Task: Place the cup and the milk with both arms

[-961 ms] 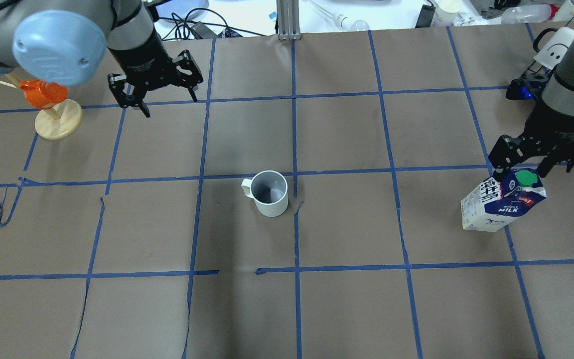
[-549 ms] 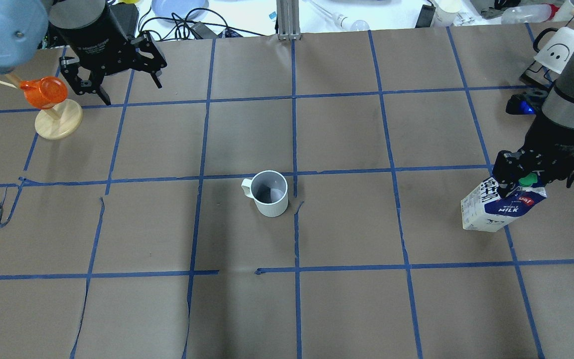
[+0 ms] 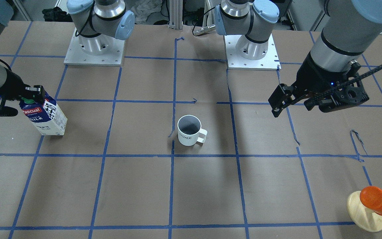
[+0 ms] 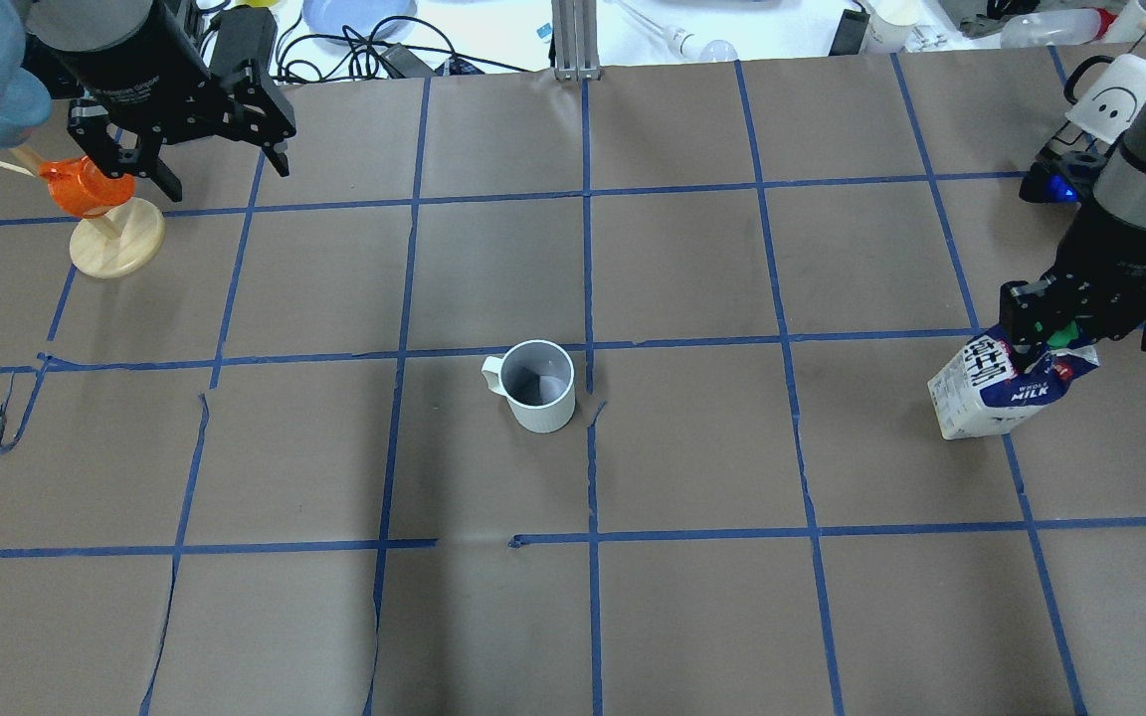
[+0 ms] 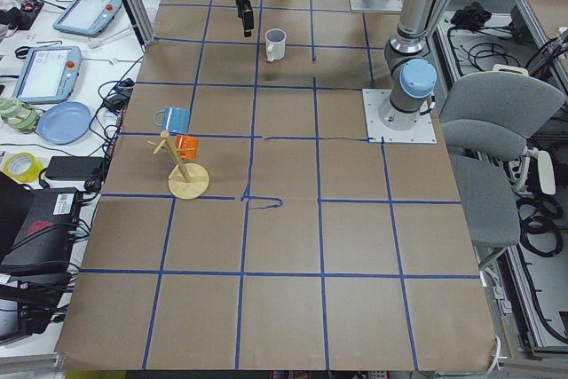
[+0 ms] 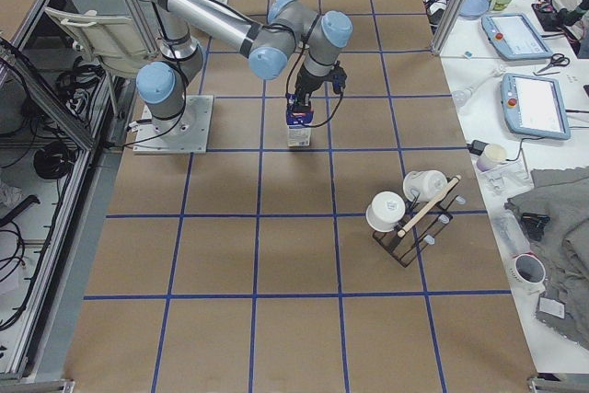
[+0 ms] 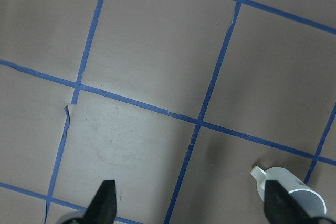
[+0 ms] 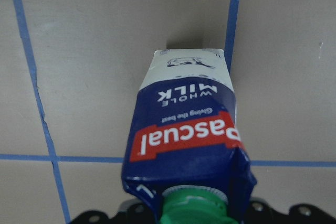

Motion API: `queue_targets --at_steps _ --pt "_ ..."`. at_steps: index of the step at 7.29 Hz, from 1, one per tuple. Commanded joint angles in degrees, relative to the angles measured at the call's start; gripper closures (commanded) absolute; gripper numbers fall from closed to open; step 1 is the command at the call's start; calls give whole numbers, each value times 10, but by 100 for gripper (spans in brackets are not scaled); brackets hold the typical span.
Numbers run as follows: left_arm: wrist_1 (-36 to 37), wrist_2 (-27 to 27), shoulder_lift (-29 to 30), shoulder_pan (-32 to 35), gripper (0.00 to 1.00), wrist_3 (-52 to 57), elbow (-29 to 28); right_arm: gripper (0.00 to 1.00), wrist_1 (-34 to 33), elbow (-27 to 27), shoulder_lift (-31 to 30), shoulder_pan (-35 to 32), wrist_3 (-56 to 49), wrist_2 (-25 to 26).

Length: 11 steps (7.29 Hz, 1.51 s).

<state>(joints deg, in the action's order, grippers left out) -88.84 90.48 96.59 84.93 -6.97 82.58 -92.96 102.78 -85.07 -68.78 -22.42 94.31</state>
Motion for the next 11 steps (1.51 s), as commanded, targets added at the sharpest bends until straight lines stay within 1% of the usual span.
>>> queue_targets --at_steps 1,2,4,5,6,7,8,10,11 --pt "-13 0 -12 2 0 28 4 77 21 -63 5 -71 24 -38" --pt "-12 -4 -14 2 0 28 13 77 20 -77 19 -127 46 -53" --pt "-12 1 -15 0 0 28 19 77 13 -78 26 -218 195 -115" --pt "-12 3 -18 0 0 28 20 77 8 -78 34 -260 235 -120" --pt "-13 -1 -20 -1 0 22 21 77 -24 -76 50 -295 270 -119" --pt "-17 -3 -21 0 0 21 21 77 -37 -75 58 -324 311 -125" --pt "-17 -5 -20 0 0 21 21 77 -48 -75 76 -333 327 -136" --pt "-18 -5 -20 1 0 21 21 76 -74 -73 90 -365 375 -137" --pt "-18 -5 -19 1 0 21 21 76 -95 -70 104 -378 381 -135"
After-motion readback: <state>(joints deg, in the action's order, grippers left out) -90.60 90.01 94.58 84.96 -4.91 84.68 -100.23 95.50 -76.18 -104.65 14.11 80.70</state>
